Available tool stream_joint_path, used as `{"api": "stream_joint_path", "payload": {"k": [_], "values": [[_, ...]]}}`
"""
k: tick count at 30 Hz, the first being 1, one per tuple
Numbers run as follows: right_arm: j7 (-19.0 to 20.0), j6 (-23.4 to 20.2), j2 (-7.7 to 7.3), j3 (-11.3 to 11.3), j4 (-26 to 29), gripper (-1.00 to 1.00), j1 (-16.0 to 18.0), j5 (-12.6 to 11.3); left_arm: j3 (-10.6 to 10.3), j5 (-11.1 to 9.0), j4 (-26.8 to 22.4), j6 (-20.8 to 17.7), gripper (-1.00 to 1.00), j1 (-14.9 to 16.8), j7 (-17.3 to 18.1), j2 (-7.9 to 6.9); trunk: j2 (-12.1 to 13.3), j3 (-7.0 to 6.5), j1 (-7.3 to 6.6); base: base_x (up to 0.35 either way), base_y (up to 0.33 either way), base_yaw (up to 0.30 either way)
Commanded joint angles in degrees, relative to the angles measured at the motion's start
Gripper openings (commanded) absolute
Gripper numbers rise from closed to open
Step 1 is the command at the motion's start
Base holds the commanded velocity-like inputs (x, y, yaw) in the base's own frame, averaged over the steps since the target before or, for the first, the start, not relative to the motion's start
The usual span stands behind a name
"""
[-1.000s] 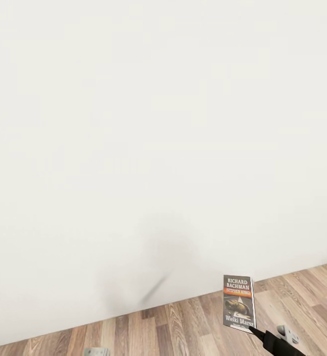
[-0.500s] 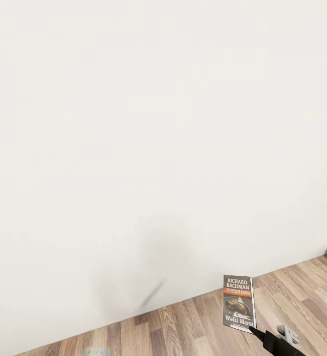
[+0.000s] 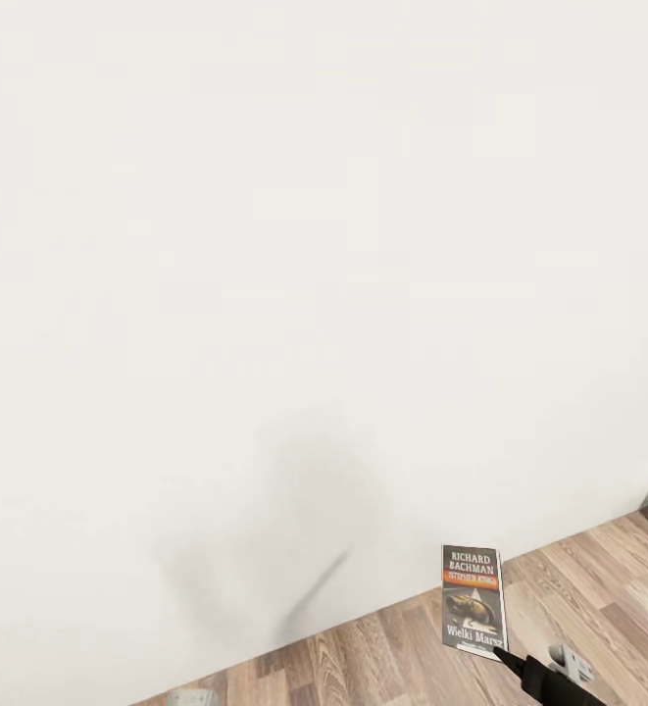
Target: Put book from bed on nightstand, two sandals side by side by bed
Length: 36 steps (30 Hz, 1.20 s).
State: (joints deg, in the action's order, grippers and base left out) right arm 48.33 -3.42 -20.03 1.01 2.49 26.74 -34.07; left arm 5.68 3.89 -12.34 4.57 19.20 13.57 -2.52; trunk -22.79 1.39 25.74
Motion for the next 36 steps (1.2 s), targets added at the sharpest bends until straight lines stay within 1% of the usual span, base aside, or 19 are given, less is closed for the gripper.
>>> {"api": "stream_joint_path", "payload": {"k": [1, 33, 36], "values": [[0.21, -0.36, -0.01, 0.14, -0.03, -1.00, 0.07, -0.21, 0.48, 0.42, 0.03, 0.18, 1.00, 0.05, 0.31, 0.00, -0.13, 0.13, 0.04, 0.025, 0.000, -0.218], [0.19, -0.36, -0.01, 0.14, -0.03, -1.00, 0.07, -0.21, 0.47, 0.42, 0.03, 0.18, 1.00, 0.05, 0.31, 0.06, -0.13, 0.13, 0.04, 0.002, 0.000, -0.231], [0.19, -0.36, -0.01, 0.14, -0.03, -1.00, 0.07, -0.21, 0.43, 0.42, 0.03, 0.18, 1.00, 0.05, 0.31, 0.06, -0.13, 0.13, 0.04, 0.096, 0.000, -0.231]]}}
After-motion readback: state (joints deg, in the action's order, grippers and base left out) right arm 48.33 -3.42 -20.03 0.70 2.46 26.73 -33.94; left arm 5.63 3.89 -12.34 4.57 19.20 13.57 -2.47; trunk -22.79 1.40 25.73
